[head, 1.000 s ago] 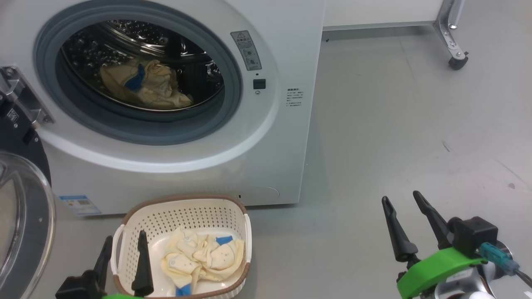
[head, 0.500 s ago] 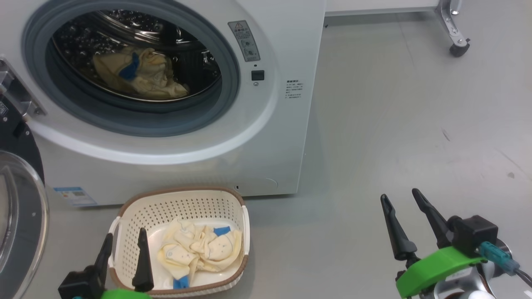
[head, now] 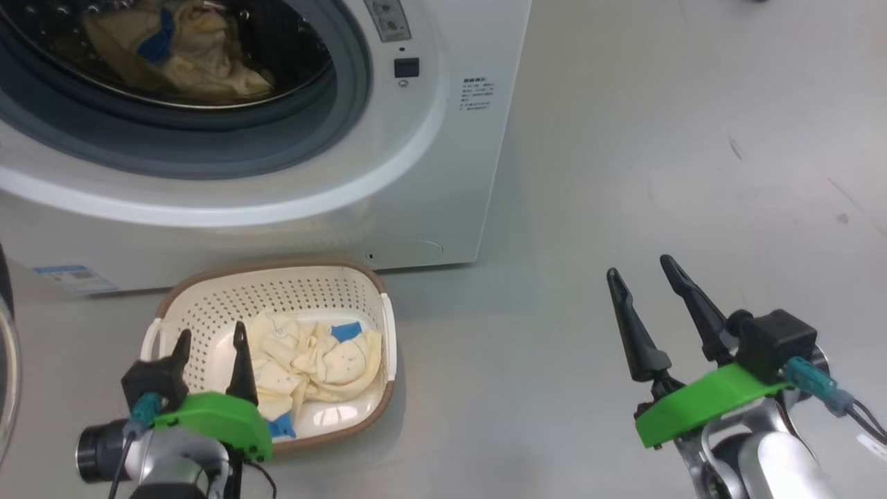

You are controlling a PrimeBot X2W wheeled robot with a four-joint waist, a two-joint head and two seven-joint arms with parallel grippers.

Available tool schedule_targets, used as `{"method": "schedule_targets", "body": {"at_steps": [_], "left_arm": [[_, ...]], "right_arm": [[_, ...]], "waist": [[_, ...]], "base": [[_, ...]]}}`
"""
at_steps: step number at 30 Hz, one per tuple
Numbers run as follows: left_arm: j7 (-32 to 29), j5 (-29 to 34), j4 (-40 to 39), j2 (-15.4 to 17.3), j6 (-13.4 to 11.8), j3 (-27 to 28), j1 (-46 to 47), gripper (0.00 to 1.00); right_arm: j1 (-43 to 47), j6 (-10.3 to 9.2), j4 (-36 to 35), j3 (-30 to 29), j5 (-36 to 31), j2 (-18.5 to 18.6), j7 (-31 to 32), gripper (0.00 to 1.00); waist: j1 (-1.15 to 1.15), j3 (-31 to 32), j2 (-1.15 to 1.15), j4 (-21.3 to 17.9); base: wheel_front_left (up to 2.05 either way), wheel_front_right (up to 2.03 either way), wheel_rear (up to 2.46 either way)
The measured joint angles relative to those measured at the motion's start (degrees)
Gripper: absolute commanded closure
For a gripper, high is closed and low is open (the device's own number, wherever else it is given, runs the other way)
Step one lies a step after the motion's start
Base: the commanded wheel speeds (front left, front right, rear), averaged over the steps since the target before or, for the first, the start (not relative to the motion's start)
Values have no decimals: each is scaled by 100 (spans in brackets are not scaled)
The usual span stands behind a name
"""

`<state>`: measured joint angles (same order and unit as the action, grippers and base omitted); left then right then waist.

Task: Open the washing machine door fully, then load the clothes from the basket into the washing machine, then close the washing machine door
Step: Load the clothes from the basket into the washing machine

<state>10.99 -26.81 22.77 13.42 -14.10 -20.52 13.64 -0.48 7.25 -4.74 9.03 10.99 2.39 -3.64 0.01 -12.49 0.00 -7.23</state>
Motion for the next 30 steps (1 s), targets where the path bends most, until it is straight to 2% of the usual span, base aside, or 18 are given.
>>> {"method": "schedule_targets", "body": {"at_steps": [5, 16, 24, 30], "left_arm": [[-120, -116, 922, -93, 108, -15, 762, 0], [-810, -735, 2944, -278, 757, 211, 2092, 0], [-1299, -1062, 3833, -190, 1065, 421, 2737, 0], [-1612, -1290, 4245, 91, 1155, 627, 3146, 0]], "right_arm": [[-430, 0, 64, 183, 96, 1, -164, 0], [-1304, 0, 393, 601, 367, 4, -605, 0], [-1685, 0, 615, 802, 639, 7, -866, 0], [-1981, 0, 734, 1028, 853, 7, -1023, 0]], "waist": [[0, -464, 0, -147], [0, -1479, 0, -589], [0, -2117, 0, -987], [0, -2597, 0, -1276]], "base": [[0, 0, 0], [0, 0, 0], [0, 0, 0], [0, 0, 0]]}}
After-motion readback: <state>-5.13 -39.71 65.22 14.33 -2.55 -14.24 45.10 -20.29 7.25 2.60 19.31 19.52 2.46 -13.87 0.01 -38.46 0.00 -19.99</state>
